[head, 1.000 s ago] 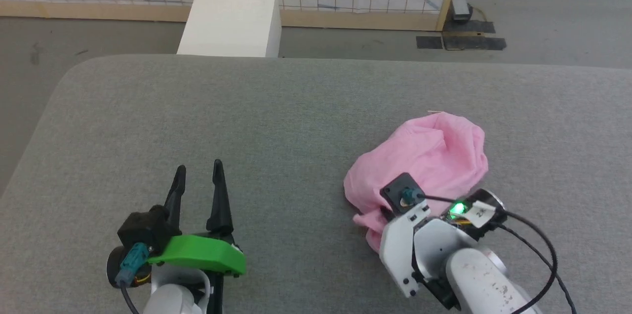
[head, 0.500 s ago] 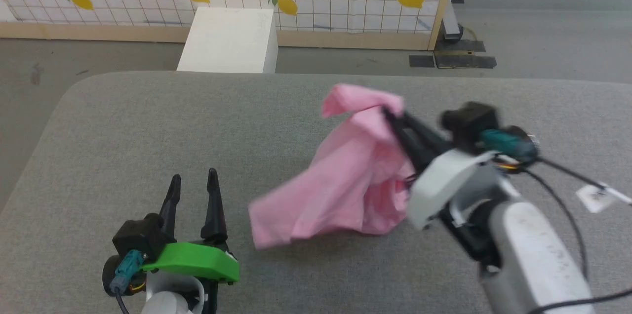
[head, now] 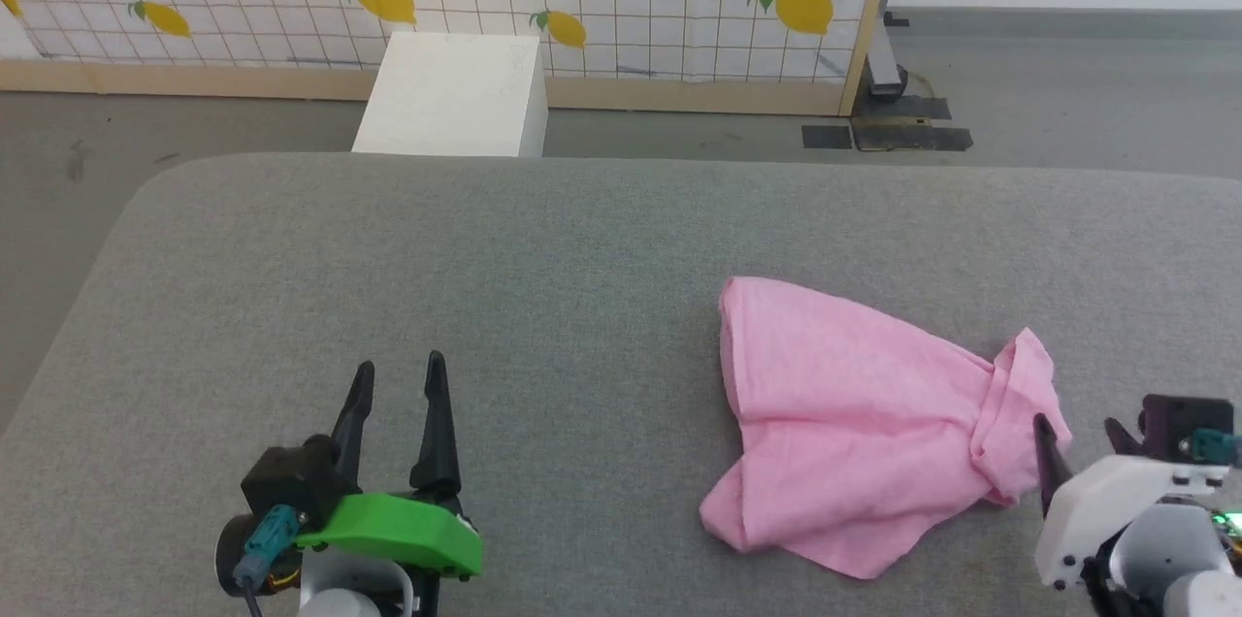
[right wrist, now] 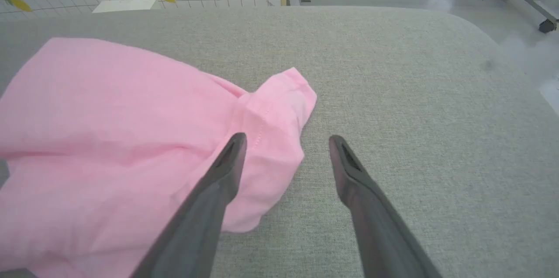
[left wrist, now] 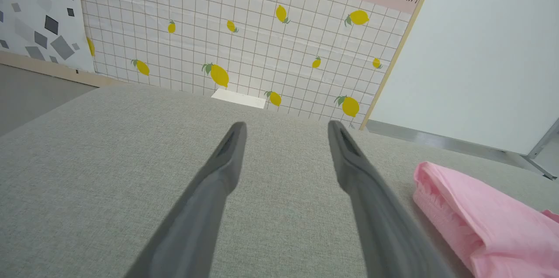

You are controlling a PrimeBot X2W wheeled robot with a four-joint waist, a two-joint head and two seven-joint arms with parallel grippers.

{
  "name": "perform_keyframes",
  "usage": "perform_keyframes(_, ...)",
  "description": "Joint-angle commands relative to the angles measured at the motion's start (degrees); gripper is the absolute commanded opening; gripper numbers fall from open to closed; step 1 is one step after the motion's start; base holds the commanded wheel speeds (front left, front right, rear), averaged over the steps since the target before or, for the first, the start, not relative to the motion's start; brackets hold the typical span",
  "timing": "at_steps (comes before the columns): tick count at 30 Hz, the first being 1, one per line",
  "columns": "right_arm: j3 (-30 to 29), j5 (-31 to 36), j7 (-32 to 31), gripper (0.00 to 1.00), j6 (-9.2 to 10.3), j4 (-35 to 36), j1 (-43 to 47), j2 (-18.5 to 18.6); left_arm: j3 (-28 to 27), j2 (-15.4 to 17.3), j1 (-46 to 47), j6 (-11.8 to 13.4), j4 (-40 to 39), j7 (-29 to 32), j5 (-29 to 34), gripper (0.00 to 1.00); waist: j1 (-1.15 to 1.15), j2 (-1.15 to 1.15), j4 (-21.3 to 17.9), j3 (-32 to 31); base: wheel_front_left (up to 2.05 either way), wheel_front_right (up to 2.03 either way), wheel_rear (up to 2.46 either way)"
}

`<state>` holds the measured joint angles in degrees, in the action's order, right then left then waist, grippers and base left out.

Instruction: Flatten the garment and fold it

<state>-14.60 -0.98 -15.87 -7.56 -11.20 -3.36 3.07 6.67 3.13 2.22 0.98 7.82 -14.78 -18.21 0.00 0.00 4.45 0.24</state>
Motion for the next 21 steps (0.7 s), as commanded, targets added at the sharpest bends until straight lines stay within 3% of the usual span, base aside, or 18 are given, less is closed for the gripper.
perform_keyframes(1, 1.8, -0.4, 1.6, 1.0, 0.08, 1.7, 1.4, -0.2, 0.1, -0.2, -1.1, -0.4, 0.2, -0.2, 0.7, 1.0, 0.0, 0.0, 0.0, -0.3, 0.0, 0.0, 0.0)
perform_keyframes(7, 18.9, -4.0, 4.0, 1.0, 0.08, 9.8, 7.9, -0.2, 0.0, -0.2, -1.6, -0.4, 0.1, -0.2, 0.6, 1.0, 0.0, 0.0, -0.3, -0.5, 0.0, 0.0, 0.0)
perform_keyframes(12, 32.3, -3.2, 1.7, 1.0, 0.08, 9.5, 7.0, -0.2, 0.7, -0.2, -0.5, -0.3, -0.3, -0.2, 0.4, 1.0, 0.0, 0.0, 0.3, 1.0, 0.0, 0.0, 0.0)
perform_keyframes(21, 33.0, 4.1, -7.2, 1.0, 0.08, -1.9, 0.3, -0.2, 1.9, -0.2, 1.7, 0.0, -0.5, -0.2, -0.6, 1.0, 0.0, 0.0, 3.0, 4.7, 0.0, 0.0, 0.0)
